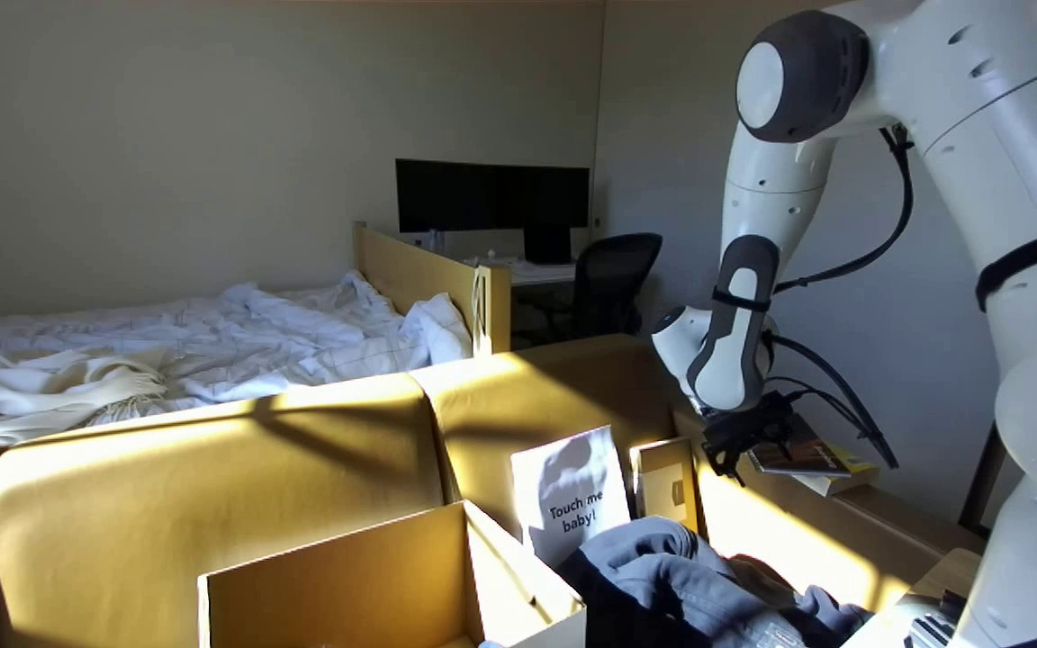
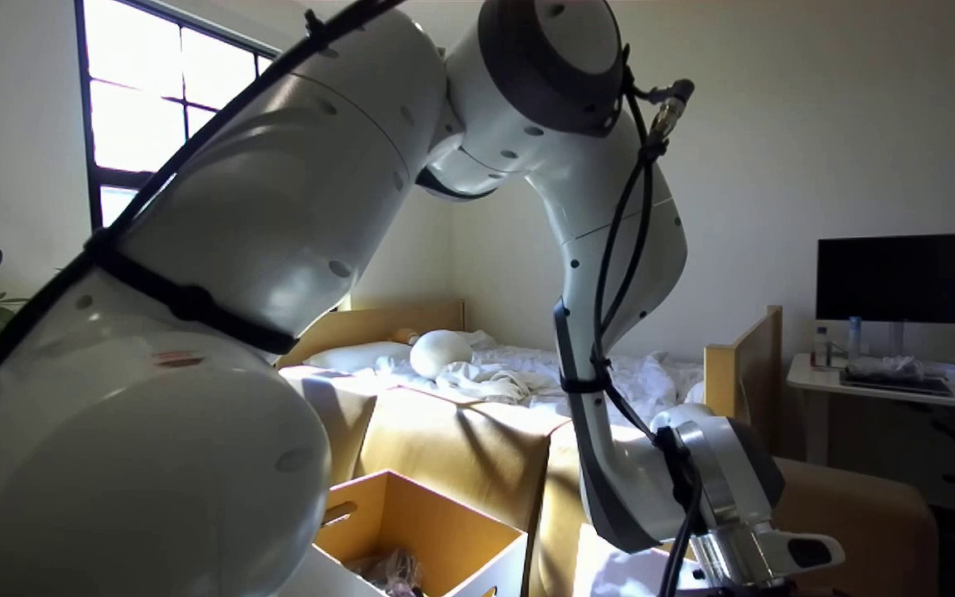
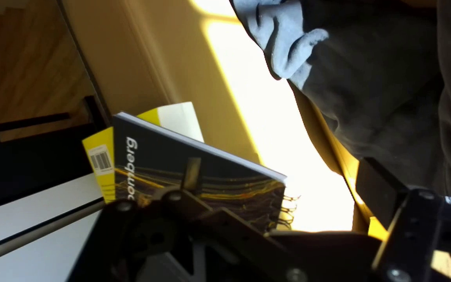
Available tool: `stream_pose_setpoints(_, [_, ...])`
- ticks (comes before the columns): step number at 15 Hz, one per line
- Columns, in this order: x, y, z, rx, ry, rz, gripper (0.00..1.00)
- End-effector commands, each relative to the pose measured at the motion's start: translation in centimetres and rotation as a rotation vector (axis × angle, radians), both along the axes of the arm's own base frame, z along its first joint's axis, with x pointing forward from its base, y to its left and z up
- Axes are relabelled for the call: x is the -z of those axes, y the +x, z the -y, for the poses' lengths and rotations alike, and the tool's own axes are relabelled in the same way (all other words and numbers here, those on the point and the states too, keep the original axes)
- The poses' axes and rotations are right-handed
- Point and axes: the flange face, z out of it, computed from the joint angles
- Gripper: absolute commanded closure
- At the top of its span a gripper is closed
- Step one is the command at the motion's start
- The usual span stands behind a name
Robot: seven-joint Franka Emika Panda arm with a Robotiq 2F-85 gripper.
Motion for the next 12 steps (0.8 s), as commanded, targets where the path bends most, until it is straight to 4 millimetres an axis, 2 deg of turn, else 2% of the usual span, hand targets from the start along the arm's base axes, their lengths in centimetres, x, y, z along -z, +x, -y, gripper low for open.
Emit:
stream_pose_setpoints(1, [3.1, 0.7, 0.4, -0.040, -0.032, 0.054, 0.00])
stream_pose_setpoints(4, [3.1, 1.6, 1.7, -0.061, -0.120, 0.116, 0.00])
stream_pose_setpoints(8, [1.4, 1.9, 2.8, -0.138, -0.250, 0.186, 0.00])
stream_pose_setpoints(11, [1.6, 1.7, 4.7, -0.124, -0.351, 0.181, 0.00])
stream_pose_setpoints(12, [1.9, 1.5, 5.2, -0.125, -0.382, 0.167, 0.25])
